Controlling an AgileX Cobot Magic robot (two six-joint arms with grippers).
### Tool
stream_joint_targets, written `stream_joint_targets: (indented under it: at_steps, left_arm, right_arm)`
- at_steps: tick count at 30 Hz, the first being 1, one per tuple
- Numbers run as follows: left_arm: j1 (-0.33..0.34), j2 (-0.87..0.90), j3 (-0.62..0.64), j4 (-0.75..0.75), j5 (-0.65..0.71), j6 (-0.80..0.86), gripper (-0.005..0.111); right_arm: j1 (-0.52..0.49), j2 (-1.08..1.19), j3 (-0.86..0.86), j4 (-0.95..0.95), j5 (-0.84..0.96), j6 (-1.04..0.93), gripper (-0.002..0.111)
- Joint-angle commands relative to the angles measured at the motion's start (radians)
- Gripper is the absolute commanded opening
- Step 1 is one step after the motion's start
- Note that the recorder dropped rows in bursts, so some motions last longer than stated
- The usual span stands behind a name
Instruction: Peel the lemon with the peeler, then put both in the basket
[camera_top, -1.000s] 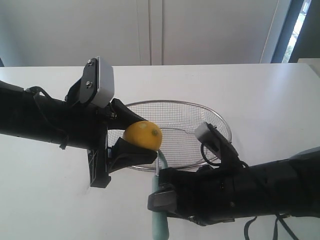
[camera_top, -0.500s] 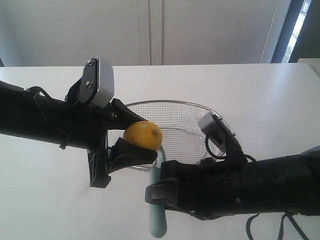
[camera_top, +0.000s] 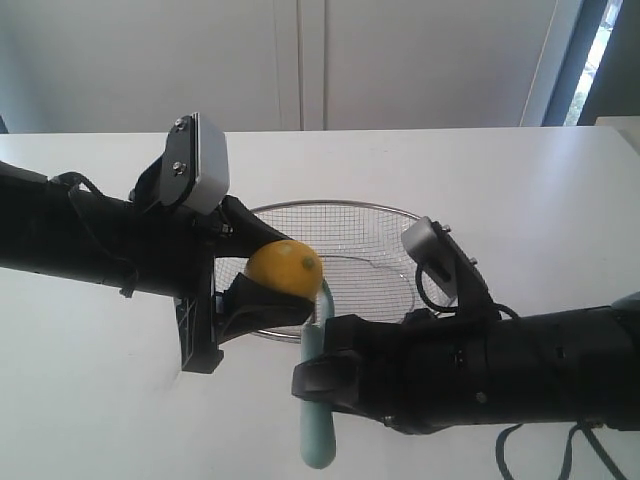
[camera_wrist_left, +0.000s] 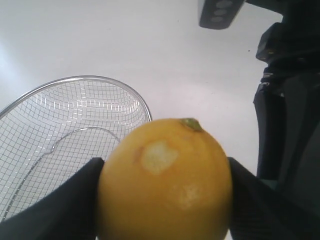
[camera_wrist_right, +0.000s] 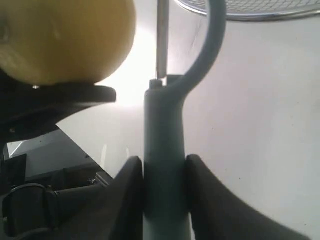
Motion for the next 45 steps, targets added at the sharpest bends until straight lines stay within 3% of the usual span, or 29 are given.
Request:
stream_joint_targets:
  at_steps: [1,9,18,25,37,45]
  left_arm:
    - [-0.007,-0.004,-0.008,-0.034,0.016,0.159,0.001]
    - [-0.007,-0.004,-0.008,-0.034,0.016,0.159,0.001]
    - [-0.007,-0.004,-0.008,-0.034,0.018,0.159,0.001]
    - [-0.007,-0.004,-0.008,-0.034,0.023,0.157,0.001]
    - [-0.007,-0.094,-0.008,-0.018,0.009,-0.044,0.001]
    - [-0.007,-0.292,-0.008,0.265,-0.179,-0.382,0.0]
  right_arm:
    - [0.004,-0.03,-0.003,0.001,-0.01,-0.001,0.0]
    - [0.004,-0.175,-0.003,-0.042,-0.093,0.098,0.0]
    - [0.004,-0.402,-0.003,-0.049,-0.022,0.07,0.0]
    - [0.004,-0.607,-0.003,-0.183,-0.068,0.077,0.0]
    - [0.004,-0.751,-0.003,-0.381,-0.158,0.077,0.0]
    - [0.004,-0.751,-0.003,-0.517,-0.183,0.077,0.0]
